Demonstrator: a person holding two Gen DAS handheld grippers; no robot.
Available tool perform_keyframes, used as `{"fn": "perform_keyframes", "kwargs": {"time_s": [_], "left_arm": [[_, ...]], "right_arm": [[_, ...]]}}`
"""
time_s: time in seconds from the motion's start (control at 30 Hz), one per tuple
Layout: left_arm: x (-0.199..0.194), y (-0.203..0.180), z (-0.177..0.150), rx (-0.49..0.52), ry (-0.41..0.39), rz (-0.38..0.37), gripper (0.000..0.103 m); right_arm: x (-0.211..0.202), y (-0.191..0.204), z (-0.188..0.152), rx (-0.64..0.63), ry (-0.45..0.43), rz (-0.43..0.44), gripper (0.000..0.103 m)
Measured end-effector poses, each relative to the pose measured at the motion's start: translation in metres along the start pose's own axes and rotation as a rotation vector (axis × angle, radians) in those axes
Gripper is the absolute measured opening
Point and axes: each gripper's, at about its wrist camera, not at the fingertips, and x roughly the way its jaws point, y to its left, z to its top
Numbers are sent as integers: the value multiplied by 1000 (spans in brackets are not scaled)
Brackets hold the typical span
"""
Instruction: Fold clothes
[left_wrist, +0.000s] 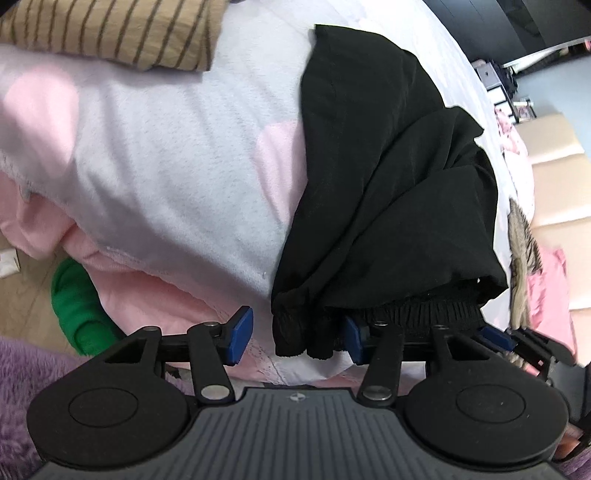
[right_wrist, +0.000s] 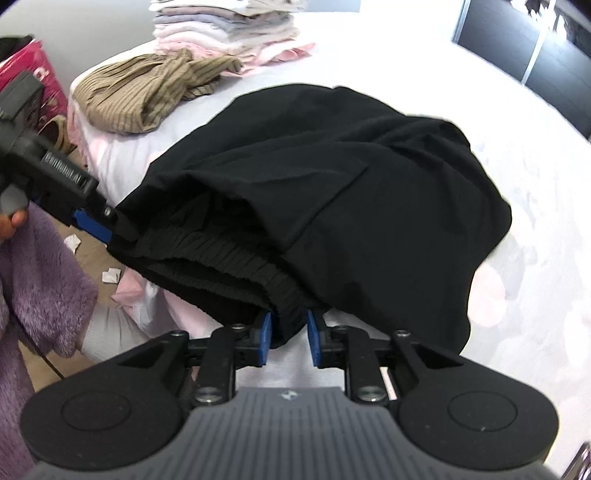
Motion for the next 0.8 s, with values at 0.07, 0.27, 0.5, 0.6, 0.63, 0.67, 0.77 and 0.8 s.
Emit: {"fn": "perform_keyframes", "kwargs": {"time_s": [0.07, 0.27, 0.5, 0.6, 0.63, 0.67, 0.77, 0.8], "left_arm": [[-3, 1, 0, -23, -9, -26, 49], [-3, -7, -2, -6, -16, -37, 54], [8, -8, -4, 20, 11, -27, 47], [4, -8, -5, 39, 3, -30, 34], [3, -8, -6, 46, -1, -33, 28], [0, -9, -6, 52, -5, -38, 24], [-10, -12, -7, 55, -30, -57, 19], [-14, -14, -7, 55, -39, -63, 19]], "right_arm": [[0, 4, -1, -35, -8, -14, 23], [4, 7, 0, -68, 24, -29, 16], [4, 6, -2, -74, 20, -30, 16], [-3, 14, -4, -137, -12, -38, 17], [-6, 17, -5, -159, -23, -40, 18], [-8, 19, -6, -181, -35, -43, 23], [-18, 38, -12, -315, -93, -62, 44], [-20, 46, -15, -374, -113, -72, 47]]}}
